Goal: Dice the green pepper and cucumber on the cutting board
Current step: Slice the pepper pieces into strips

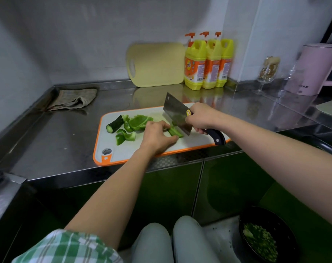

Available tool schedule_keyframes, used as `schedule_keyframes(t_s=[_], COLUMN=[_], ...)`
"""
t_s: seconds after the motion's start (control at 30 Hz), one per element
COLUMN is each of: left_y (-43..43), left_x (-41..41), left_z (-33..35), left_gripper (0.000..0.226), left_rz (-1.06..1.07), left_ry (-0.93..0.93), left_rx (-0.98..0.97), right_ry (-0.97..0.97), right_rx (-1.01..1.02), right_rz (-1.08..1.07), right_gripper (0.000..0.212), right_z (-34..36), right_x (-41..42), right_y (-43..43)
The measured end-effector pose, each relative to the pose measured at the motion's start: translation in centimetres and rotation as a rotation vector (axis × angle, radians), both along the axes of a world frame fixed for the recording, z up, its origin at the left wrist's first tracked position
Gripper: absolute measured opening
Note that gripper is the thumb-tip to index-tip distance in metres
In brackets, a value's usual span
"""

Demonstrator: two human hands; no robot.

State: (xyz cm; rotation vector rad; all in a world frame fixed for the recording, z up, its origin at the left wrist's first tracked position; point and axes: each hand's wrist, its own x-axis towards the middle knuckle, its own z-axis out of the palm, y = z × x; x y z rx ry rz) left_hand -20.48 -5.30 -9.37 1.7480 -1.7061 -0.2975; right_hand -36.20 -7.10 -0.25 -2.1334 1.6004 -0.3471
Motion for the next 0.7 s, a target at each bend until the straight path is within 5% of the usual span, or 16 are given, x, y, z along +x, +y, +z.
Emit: schedule_keyframes(t_s=[0.7], left_y=[0.1], left_x=[-0.1], left_z=[0.1], left_gripper=[0.05], left_rz=[0.006], left_ry=[-0.071], left_rx=[-0.021], right_ry=[0.214], right_rx=[0.0], right_rz=[0.048], right_gripper=[0.025], right_z=[-1.2], right_x=[1.3], right_y=[0.9])
